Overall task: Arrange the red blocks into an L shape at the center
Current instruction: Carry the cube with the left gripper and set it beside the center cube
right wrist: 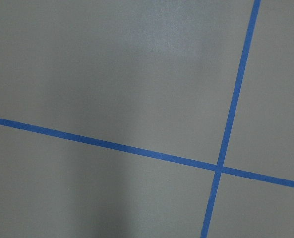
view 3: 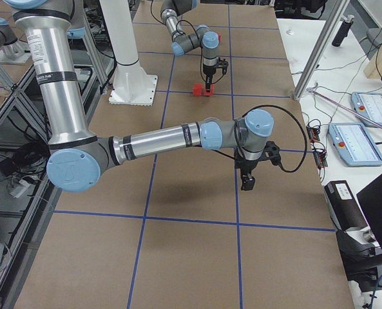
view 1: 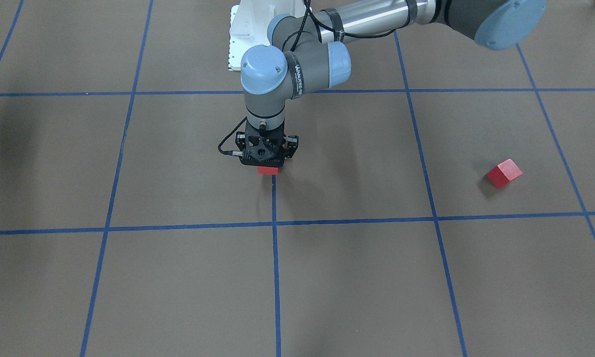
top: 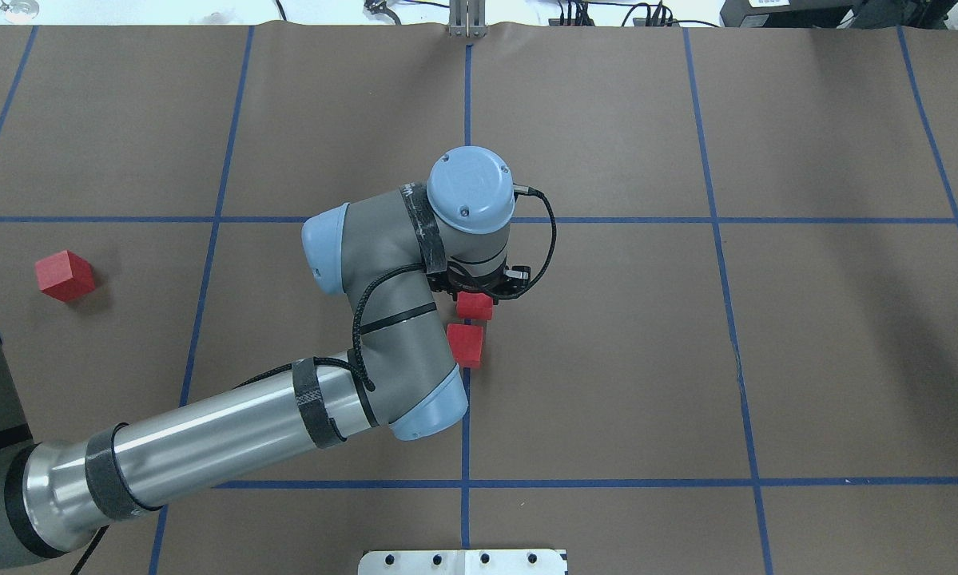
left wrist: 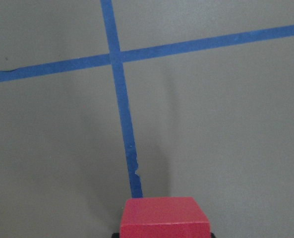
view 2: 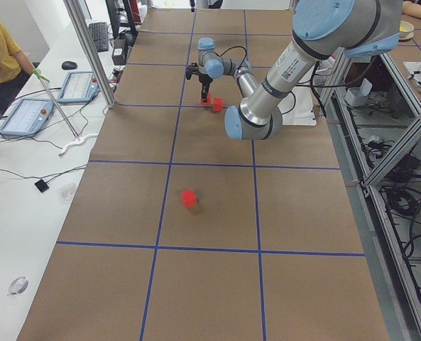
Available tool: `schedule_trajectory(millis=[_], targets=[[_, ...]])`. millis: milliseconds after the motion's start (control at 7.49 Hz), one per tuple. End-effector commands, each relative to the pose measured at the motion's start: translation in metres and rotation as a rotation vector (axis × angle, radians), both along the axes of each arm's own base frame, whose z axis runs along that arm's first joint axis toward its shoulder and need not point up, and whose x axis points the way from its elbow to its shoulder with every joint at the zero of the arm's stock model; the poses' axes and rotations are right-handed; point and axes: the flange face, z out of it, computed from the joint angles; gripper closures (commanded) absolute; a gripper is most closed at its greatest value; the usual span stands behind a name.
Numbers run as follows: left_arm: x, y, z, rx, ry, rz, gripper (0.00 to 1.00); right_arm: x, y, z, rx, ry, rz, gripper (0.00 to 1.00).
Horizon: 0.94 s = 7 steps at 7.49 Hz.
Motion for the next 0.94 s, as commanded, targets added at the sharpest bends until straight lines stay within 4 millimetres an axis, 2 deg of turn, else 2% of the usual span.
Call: schedule_trajectory(millis=[0, 802], targets=[[0.0006, 0.0017, 0.0142, -0.017, 0.012, -0.018, 0.72, 0.0000, 0.0000, -0.0007, 0.001, 0.000, 0.001, 0.01], [-0.0008, 0.0048, 0.0145, -0.015, 0.011, -0.017, 0.72, 0.0001, 0.0006, 0.0002, 0.001, 0.000, 0.000, 0.01]])
